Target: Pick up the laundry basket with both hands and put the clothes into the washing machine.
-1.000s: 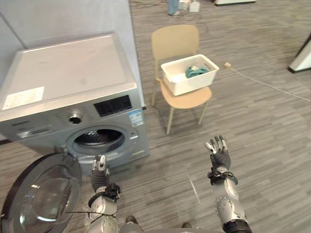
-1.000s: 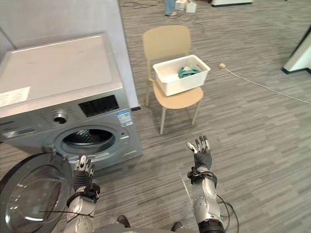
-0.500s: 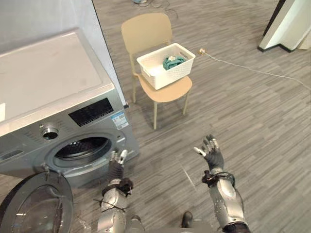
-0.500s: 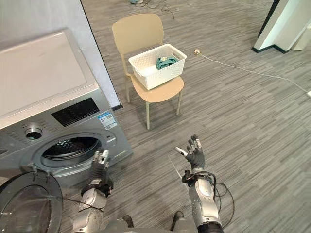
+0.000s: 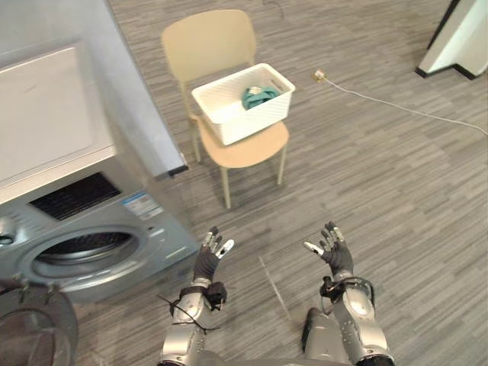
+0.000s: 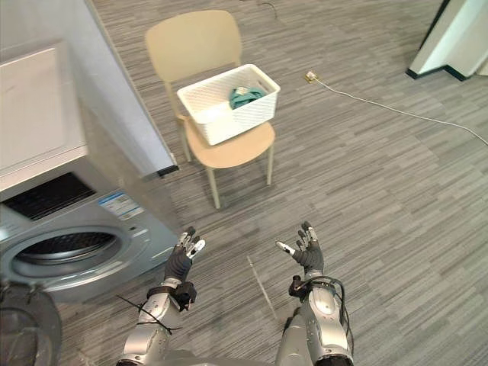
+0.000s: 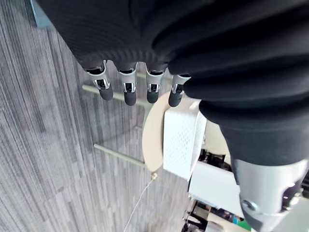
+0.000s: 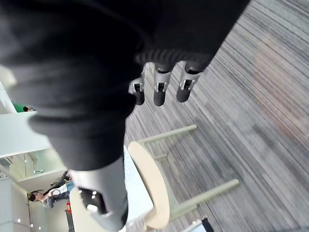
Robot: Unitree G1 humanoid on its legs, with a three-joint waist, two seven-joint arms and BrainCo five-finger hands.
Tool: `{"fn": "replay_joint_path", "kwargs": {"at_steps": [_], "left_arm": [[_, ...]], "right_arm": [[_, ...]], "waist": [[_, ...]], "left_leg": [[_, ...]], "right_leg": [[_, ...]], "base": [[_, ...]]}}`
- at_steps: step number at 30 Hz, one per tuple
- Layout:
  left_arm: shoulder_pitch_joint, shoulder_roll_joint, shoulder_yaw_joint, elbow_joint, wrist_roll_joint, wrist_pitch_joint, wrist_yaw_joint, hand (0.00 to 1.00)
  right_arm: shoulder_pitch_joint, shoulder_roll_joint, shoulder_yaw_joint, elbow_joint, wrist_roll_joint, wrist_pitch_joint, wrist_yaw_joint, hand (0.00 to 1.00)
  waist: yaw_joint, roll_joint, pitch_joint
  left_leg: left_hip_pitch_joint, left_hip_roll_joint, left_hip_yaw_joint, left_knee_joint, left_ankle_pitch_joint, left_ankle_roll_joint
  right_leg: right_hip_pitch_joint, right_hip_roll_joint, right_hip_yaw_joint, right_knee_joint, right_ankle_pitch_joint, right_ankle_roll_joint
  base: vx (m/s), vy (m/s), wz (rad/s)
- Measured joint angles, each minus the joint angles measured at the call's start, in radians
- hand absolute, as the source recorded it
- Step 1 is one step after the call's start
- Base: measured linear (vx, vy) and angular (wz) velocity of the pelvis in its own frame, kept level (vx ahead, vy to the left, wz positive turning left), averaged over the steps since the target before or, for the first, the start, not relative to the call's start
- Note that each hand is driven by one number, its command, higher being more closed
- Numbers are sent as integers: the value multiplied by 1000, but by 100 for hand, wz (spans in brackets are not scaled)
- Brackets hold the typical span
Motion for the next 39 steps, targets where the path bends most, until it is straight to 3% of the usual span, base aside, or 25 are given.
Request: {"fn": "replay_joint_path", "kwargs": {"at_steps": [1, 2, 3, 4, 6, 8, 11, 14, 15, 16, 18, 19, 20, 22, 23, 24, 25, 26, 28, 29, 32, 34, 35, 36, 39], "left_arm": [[3, 0, 1, 4, 6, 1, 0, 0], [-3, 4, 16, 24, 30, 11, -1, 0], [-2, 7, 34, 48, 37, 17, -3, 0], [9, 5, 45, 57, 38, 21, -7, 0], [56, 7, 63, 56, 48, 29, -15, 0], [79, 5, 70, 46, 46, 35, -16, 0], [68, 4, 73, 8, 44, 35, -16, 0], [41, 1, 66, -6, 46, 35, -16, 0], [36, 6, 56, -14, 47, 35, -16, 0], [31, 14, 58, -18, 49, 36, -14, 0], [2, 16, 57, -25, 85, 36, -12, 0], [6, 18, 57, -27, 132, 38, -12, 0], [9, 24, 56, -28, 157, 40, -13, 0], [36, 50, 38, -27, 234, 51, -15, 0], [36, 57, 26, -26, 245, 54, -15, 0], [34, 79, 7, -26, 259, 60, -15, 0], [33, 85, 6, -26, 264, 63, -15, 0], [47, 87, 6, -27, 265, 70, -15, 0], [64, 86, 6, -29, 267, 68, -15, 0], [57, 86, 4, -28, 269, 68, -15, 0], [41, 84, -4, -6, 286, 65, -15, 0], [29, 87, -27, 35, 303, 65, -15, 0], [32, 89, -26, 45, 303, 65, -13, 0], [37, 66, -21, 78, 303, 68, -10, 0], [51, 30, -20, 91, 301, 66, -13, 0]], "right_arm": [[-1, 2, 2, 0, -2, 0, 0, 0], [0, 10, 16, 2, -7, 1, 0, 0], [9, 18, 34, 2, 0, 0, -1, 0], [14, 25, 42, 5, 7, -1, -1, 0], [25, 24, 47, 6, 64, -2, 0, 0], [22, 16, 41, 2, 116, -5, -1, 0], [14, 14, 37, 2, 145, -5, -1, 0], [4, 10, 33, 2, 157, -5, -10, 0], [-14, 14, 34, 19, 162, -5, -20, 0], [-32, 22, 33, 27, 162, -5, -25, 0], [-86, 26, 34, 46, 162, -4, -32, 0], [-118, 32, 34, 46, 161, -4, -33, 0], [-133, 37, 35, 46, 161, -5, -33, 0], [-153, 55, 34, 50, 130, -9, -41, 0], [-152, 60, 33, 53, 129, -9, -41, 0], [-146, 70, 25, 52, 128, -6, -42, 0], [-138, 72, 22, 52, 128, -4, -43, 0], [-111, 74, 6, 46, 122, -3, -43, 0], [-74, 69, -9, 23, 121, -5, -46, 0], [-56, 65, -16, -9, 121, -5, -49, 0], [-40, 64, -31, -49, 117, -6, -52, 0], [-24, 70, -57, -56, 99, -6, -68, 0], [-7, 79, -63, -63, 91, -6, -68, 0], [-4, 67, -69, -60, 86, -3, -67, 0], [-5, 60, -91, -87, 80, -4, -66, 0]], "waist": [[-1, 1, 0], [-1, -6, 2], [1, -8, 3], [4, -7, 6], [16, -21, 13], [19, -35, 16], [52, -31, 15], [62, -42, 21], [65, -58, 11], [58, -83, -1], [65, -88, -2], [69, -89, -2], [75, -90, -2], [88, -93, -15], [84, -100, -18], [74, -117, -19], [64, -115, -18], [58, -100, -8], [56, -78, -12], [46, -85, -17], [20, -91, -22], [8, -102, -29], [11, -125, -38], [19, -76, -42], [30, -32, -66]], "left_leg": [[-7, 14, -8, 17, 13, 4], [-67, 58, -52, 137, 91, 103], [-152, 103, -90, 283, 211, 270], [-197, 125, -98, 394, 201, 298], [-308, 130, 1, 707, 50, 314], [-360, 56, 90, 734, -40, 288], [-463, -91, 190, 622, -123, 257], [-505, -268, 251, 352, -102, 236], [-487, -333, 253, 277, -75, 341], [-480, -366, 255, 268, -64, 375], [-489, -364, 245, 329, -98, 429], [-463, -360, 244, 363, -122, 436], [-441, -354, 248, 372, -138, 425], [-331, -340, 251, 315, -218, 362], [-315, -348, 246, 297, -227, 353], [-291, -358, 230, 282, -228, 353], [-273, -359, 219, 272, -228, 353], [-193, -364, 200, 217, -225, 348], [-135, -371, 175, 160, -214, 329], [-126, -377, 143, 147, -211, 316], [-146, -378, 62, 146, -204, 284], [-145, -375, -3, 142, -202, 227], [-144, -374, -33, 148, -212, 189], [-145, -314, -68, 154, -206, 146], [-132, -223, -90, 46, -137, 75]], "right_leg": [[5, 12, -5, 2, -8, -6], [40, 63, -21, -22, -31, -37], [112, 111, -44, -92, -31, -63], [155, 123, -48, -135, -26, -72], [314, 164, -54, -269, -9, -100], [391, 164, -70, -336, -8, -102], [450, 153, -102, -399, -8, -101], [529, 109, -171, -429, -19, -83], [559, 84, -179, -435, -33, -58], [562, 67, -184, -441, -27, -47], [586, 69, -172, -437, 27, -20], [595, 64, -163, -397, 56, -15], [591, 55, -154, -347, 68, -2], [471, -6, -130, 25, 137, 58], [418, -31, -115, 144, 151, 68], [309, -70, -101, 368, 125, 59], [269, -78, -102, 442, 105, 43], [217, -81, -106, 500, 55, -1], [175, -79, -127, 393, 9, -28], [141, -81, -118, 263, -3, -45], [91, -81, -26, 5, 9, -32], [115, -83, 67, -214, 101, 6], [124, -83, 110, -277, 216, 38], [145, -34, 83, -273, 202, 40], [181, 64, 11, -326, 177, -16]], "base": [[312, -433, -26], [316, -457, -13], [332, -438, -13], [341, -347, -13], [375, -267, -2], [437, -206, 23], [347, -33, 27], [425, 88, 54], [481, 123, 71], [587, 154, 66], [538, 173, 49], [403, 176, 11], [362, 186, -26], [338, 144, -28], [314, 35, 19], [230, -19, 34], [330, -49, 50], [273, -52, 39], [276, -99, 56], [240, -159, 79], [242, -275, 103], [267, -392, 111], [245, -436, 68], [241, -434, 47], [155, -346, 25]]}}
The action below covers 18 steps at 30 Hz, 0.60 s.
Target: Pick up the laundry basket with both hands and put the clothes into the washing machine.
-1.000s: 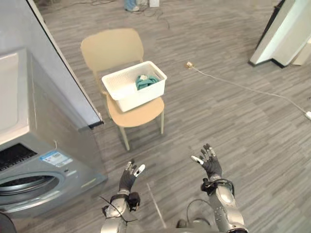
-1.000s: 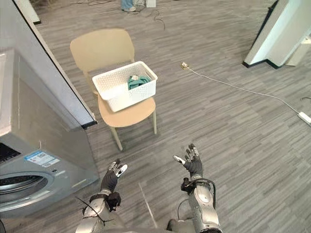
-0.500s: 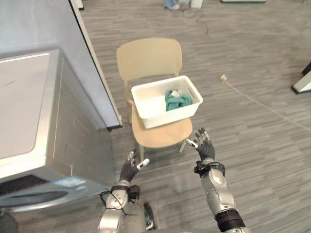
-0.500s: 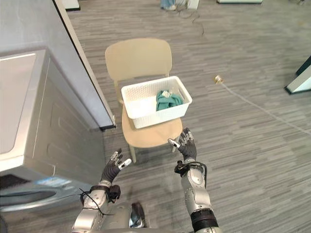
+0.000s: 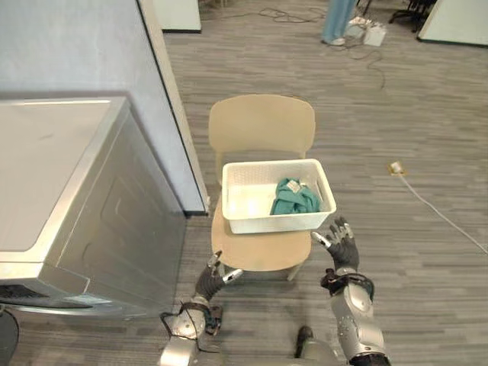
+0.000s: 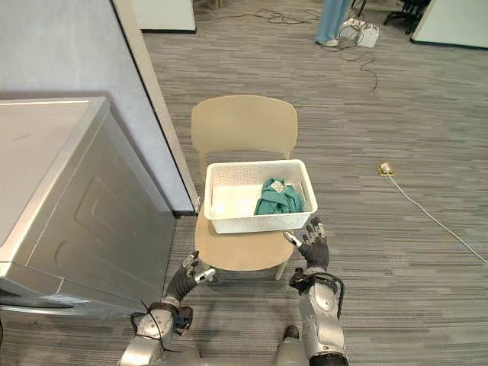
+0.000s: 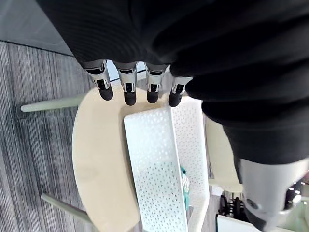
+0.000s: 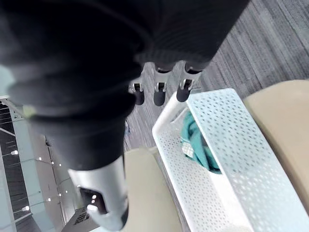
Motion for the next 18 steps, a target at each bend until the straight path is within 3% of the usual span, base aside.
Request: {"fn": "replay_joint_path", "kwargs": {"at_steps": [3, 8, 13, 16, 18], "left_arm": [[-13, -8, 3, 1, -10, -3, 0, 0], [-35, -26, 30, 3, -20, -3, -1, 0], [-41, -1, 39, 2, -19, -4, -6, 0], [-72, 16, 27, -6, -18, -6, -29, 0], [-86, 27, 22, -34, -18, -6, -49, 0]], "right_arm": [[-1, -10, -37, -35, -28, 0, -2, 0], [-43, -71, -137, -128, -243, 0, -62, 0], [-218, -139, -177, -128, -407, 15, -113, 0], [-335, -231, -185, -93, -514, 53, -121, 0], [-476, -300, -173, 40, -549, 91, -110, 0]], "waist": [[2, -19, 8], [4, -28, 15], [11, -43, 52], [32, -49, 109], [39, -45, 179]], "left_leg": [[0, 29, -25, -64, 80, -12], [-66, 49, 69, -67, 138, 6], [-100, 9, 66, -77, 137, 7], [-173, -24, 60, -59, 140, 20], [-219, -41, 50, -28, 145, 35]], "right_leg": [[21, 27, -63, -11, -21, -34], [68, 20, -203, -59, -23, -49], [67, -7, -227, -105, 24, -34], [22, -32, -238, -132, 69, -22], [5, -45, -241, -153, 102, -19]], "base": [[101, -271, 59], [24, -62, 79], [-66, 109, 22], [-159, 154, 18], [-155, 118, 6]]}}
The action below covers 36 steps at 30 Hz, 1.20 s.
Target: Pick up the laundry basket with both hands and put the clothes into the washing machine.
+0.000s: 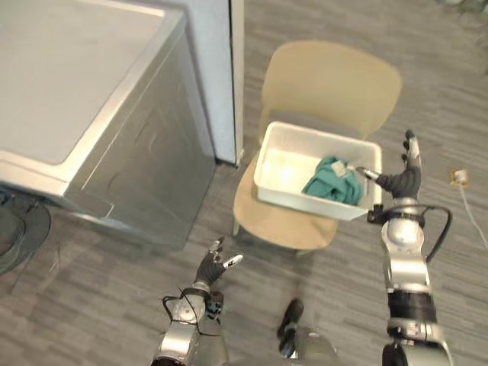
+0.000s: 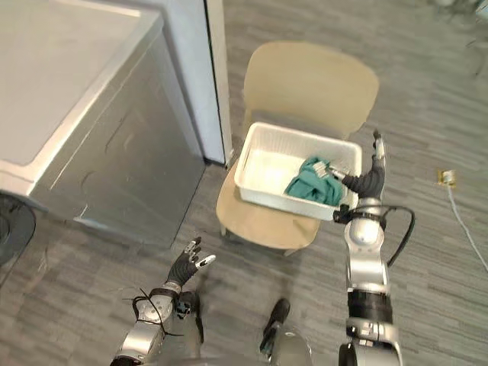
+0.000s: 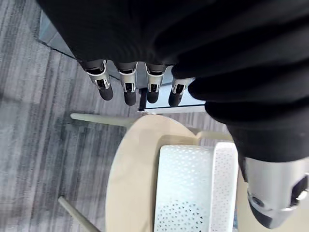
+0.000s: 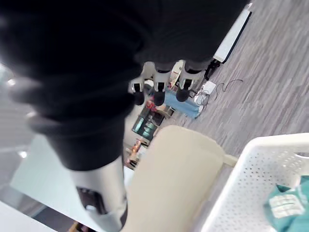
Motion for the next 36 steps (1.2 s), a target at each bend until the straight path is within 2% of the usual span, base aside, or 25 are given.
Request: {"fn": "replay_joint_path", "kwargs": {"at_steps": [1, 3, 5, 6, 10, 15, 21, 23, 25, 27, 33, 36], "left_arm": [[1, 4, -1, -12, 0, -1, -1, 0], [-16, 9, 0, -55, -2, -5, -1, 0], [-21, 10, 2, -80, -3, -7, 0, 0], [-30, 10, 1, -89, -21, -8, 1, 0], [-60, 6, 4, -100, -32, -8, 5, 0], [-90, 2, 6, -105, -85, -8, 25, 0], [-122, -16, 0, -105, -109, -6, 25, 0], [-134, -23, -3, -105, -110, -6, 25, 0], [-144, -28, -6, -104, -121, -6, 24, 0], [-167, -28, -24, -102, -138, -6, 25, 0], [-180, -34, -51, -116, -189, -6, 22, 0], [-208, -47, -82, -142, -254, -7, 11, 0]], "right_arm": [[-41, -17, 8, 43, 0, 9, 3, 0], [-211, -123, 53, 207, -21, 46, 12, 0], [-335, -192, 93, 322, -38, 66, 26, 0], [-440, -259, 131, 427, -42, 73, 33, 0], [-589, -370, 178, 564, -69, 87, 51, 0], [-706, -420, 266, 787, -67, 103, 85, 0], [-762, -446, 361, 955, -16, 103, 160, 0], [-774, -446, 390, 982, 4, 102, 168, 0], [-810, -448, 427, 1012, 11, 102, 181, 0], [-856, -458, 489, 1062, 10, 101, 191, 0], [-937, -504, 644, 1167, 0, 93, 196, 0], [-956, -558, 730, 1178, 1, 82, 197, 0]], "waist": [[3, 0, 12], [25, 9, 76], [28, 13, 113], [43, 16, 145], [50, 24, 194], [52, 22, 220], [65, 18, 224], [67, 18, 224], [67, 17, 225], [68, 17, 250], [80, 17, 253], [100, 16, 253]], "left_leg": [[-16, 0, 0, 11, -1, 1], [-73, 0, -5, 42, 4, 10], [-104, -1, -7, 53, 8, 17], [-126, -1, -4, 65, 11, 21], [-208, -4, -10, 94, 17, 30], [-283, -10, -14, 105, 28, 45], [-321, -13, -14, 87, 50, 51], [-328, -13, -16, 82, 54, 52], [-339, -14, -18, 61, 68, 51], [-343, -15, -24, 49, 75, 52], [-369, -34, -29, -20, 129, 52], [-384, -40, -23, -75, 159, 52]], "right_leg": [[-12, -1, 2, -1, 8, -3], [-50, 1, 5, -16, 41, -11], [-75, 1, 7, -19, 57, -15], [-91, 5, 17, -37, 81, -18], [-142, 10, 19, -79, 130, -21], [-195, 11, 20, -111, 169, -22], [-232, 11, 19, -123, 186, -14], [-237, 13, 20, -129, 191, -6], [-253, 13, 24, -135, 209, 19], [-255, 14, 25, -136, 210, 20], [-302, 4, 24, -137, 215, 15], [-339, 3, 24, -155, 235, 14]], "base": [[-162, 88, -2], [-166, 59, -7], [-174, 41, -8], [-151, 38, -17], [-128, 38, -6], [-58, 33, -2], [8, 5, 2], [11, 9, 3], [7, 12, 3], [7, 26, 9], [-1, 20, 9], [-8, 16, -2]]}}
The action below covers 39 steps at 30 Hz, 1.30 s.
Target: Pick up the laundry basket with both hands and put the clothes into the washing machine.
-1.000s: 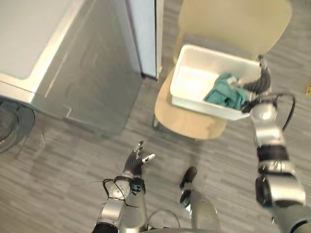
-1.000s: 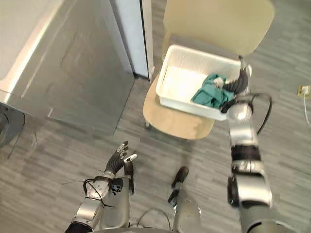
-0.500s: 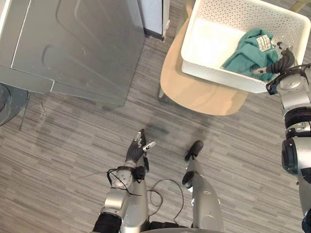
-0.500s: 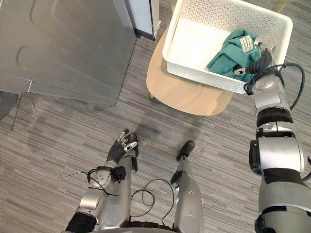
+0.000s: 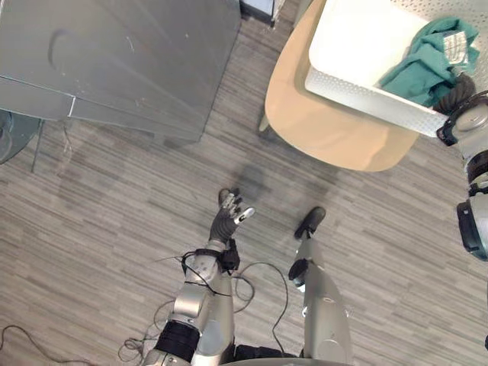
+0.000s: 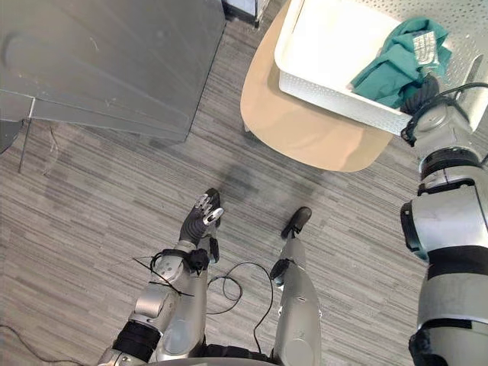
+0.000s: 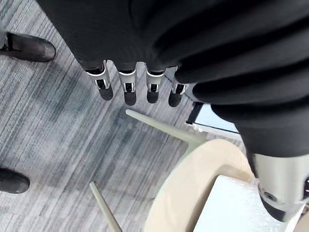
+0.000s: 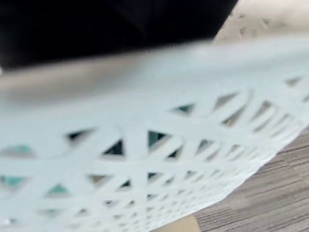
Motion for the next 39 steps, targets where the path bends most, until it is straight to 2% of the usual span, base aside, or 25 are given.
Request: {"fn": "replay_joint_path", "kwargs": {"at_steps": [3, 8, 9, 10, 15, 17, 21, 26, 31, 36, 39], "left_arm": [[-11, -20, -7, -43, -42, -4, -11, 0], [-12, -44, -24, -67, -96, -11, -41, 0], [-12, -61, -26, -74, -127, -13, -74, 0], [-12, -61, -26, -74, -137, -13, -83, 0], [-11, -61, -25, -74, -160, -20, -97, 0], [-11, -61, -25, -73, -165, -26, -97, 0], [-18, -61, -25, -67, -182, -35, -96, 0], [-53, -61, -26, -49, -201, -43, -95, 0], [-59, -57, -26, -41, -203, -46, -93, 0], [-59, -2, -27, -30, -210, -47, -89, 0], [-59, 18, -27, -30, -210, -48, -83, 0]], "right_arm": [[-1, -30, 45, -11, 18, -5, 3, 0], [-20, -79, 159, -53, 148, -19, 46, 0], [-21, -142, 202, -118, 257, -28, 116, 0], [-22, -158, 208, -132, 285, -32, 143, 100], [-12, -166, 207, -168, 335, -38, 159, 100], [0, -173, 202, -189, 469, -48, 176, 100], [10, -148, 175, -191, 593, -60, 202, 100], [10, -93, 164, -204, 640, -62, 221, 100], [-1, -63, 132, -204, 695, -77, 181, 100], [-86, -68, 60, -203, 746, -94, 86, 100], [-87, -75, 29, -205, 746, -100, 68, 100]], "waist": [[2, 0, 0], [2, 0, 0], [2, -1, 0], [2, -1, -1], [2, -4, -2], [1, -7, -4], [5, -10, -6], [5, -10, -7], [8, -10, -7], [9, -10, -7], [8, -10, -7]], "left_leg": [[-20, -2, -3, -33, 24, -3], [-50, 4, 0, -53, 40, -6], [-68, 14, 3, -80, 57, -13], [-76, 19, 9, -81, 59, -16], [-76, 34, 16, -83, 64, -23], [-72, 38, 24, -84, 65, -24], [-49, 43, 37, -114, 89, -27], [-23, 49, 40, -118, 97, -31], [16, 41, 36, -150, 120, -26], [33, 33, 25, -146, 120, -26], [43, 34, 15, -141, 120, -26]], "right_leg": [[-27, 1, -5, -4, 0, 0], [-60, 5, -16, -17, 4, -5], [-88, 7, -28, -18, 4, -5], [-96, 10, -29, -18, 4, -5], [-100, 23, -31, -20, 3, -5], [-102, 25, -30, -20, 3, -5], [-101, 32, -28, -21, 3, -5], [-87, 39, -24, -21, 13, -17], [-58, 45, -23, -21, 13, -18], [-32, 45, -24, -22, 8, -26], [-17, 46, -26, -22, 1, -36]], "base": [[-21, 27, 7], [-28, 65, -1], [-40, 164, -6], [-33, 157, -7], [-14, 74, -7], [-16, 81, -9], [-15, 86, -8], [-13, 83, -7], [-17, 104, 6], [-36, 100, 6], [-35, 62, 4]]}}
